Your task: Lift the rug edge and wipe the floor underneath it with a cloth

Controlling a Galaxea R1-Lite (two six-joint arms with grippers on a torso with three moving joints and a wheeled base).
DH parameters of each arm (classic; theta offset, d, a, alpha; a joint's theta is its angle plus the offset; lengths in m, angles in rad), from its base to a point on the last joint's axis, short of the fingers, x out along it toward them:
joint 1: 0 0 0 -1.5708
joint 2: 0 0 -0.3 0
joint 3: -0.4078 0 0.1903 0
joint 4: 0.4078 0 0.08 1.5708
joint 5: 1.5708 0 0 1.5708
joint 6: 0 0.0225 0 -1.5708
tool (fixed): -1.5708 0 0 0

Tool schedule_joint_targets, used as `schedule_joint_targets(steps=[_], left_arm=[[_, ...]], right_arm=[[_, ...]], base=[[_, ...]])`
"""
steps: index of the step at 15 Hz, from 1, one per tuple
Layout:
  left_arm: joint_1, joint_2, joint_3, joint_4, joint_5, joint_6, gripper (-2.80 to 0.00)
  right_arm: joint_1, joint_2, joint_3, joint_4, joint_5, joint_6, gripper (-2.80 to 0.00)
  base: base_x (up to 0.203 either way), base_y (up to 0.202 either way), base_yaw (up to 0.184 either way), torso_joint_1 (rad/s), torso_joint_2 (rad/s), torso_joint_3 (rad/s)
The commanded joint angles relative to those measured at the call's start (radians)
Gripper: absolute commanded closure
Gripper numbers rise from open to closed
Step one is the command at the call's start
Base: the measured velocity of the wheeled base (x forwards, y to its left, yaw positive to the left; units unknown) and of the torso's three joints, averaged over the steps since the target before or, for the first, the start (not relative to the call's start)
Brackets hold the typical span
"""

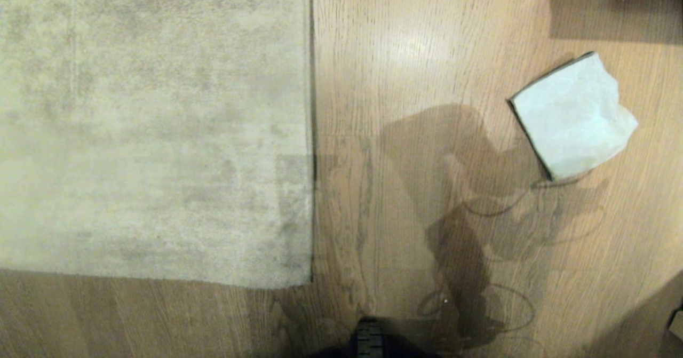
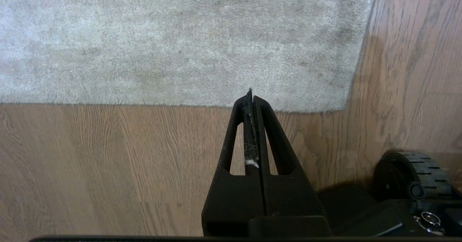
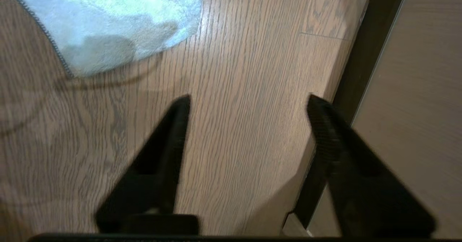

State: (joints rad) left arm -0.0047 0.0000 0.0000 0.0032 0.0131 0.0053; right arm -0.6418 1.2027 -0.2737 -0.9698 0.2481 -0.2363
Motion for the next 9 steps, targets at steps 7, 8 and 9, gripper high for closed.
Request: schedule_joint_targets(steps=[7, 8, 9], left_arm=[[0.000, 0.000, 0.000, 0.000, 0.001, 0.001, 0.00], [0.000, 0.000, 0.000, 0.000, 0.001, -0.001, 0.00], [0.000, 0.000, 0.000, 0.000, 0.001, -0.001, 0.00]], right_arm=[[0.091, -0.086, 0.041, 0.025, -0.009, -0.006, 0.00], [0.103, -0.096, 0.049, 0.029, -0.009, -0.006, 0.00], [0.112, -0.100, 0.054, 0.030, -0.009, -0.006, 0.00]], base=[[0.000, 0.000, 0.000, 0.000, 0.00, 0.000], [0.000, 0.000, 0.000, 0.000, 0.00, 0.000], [0.000, 0.000, 0.000, 0.000, 0.00, 0.000]])
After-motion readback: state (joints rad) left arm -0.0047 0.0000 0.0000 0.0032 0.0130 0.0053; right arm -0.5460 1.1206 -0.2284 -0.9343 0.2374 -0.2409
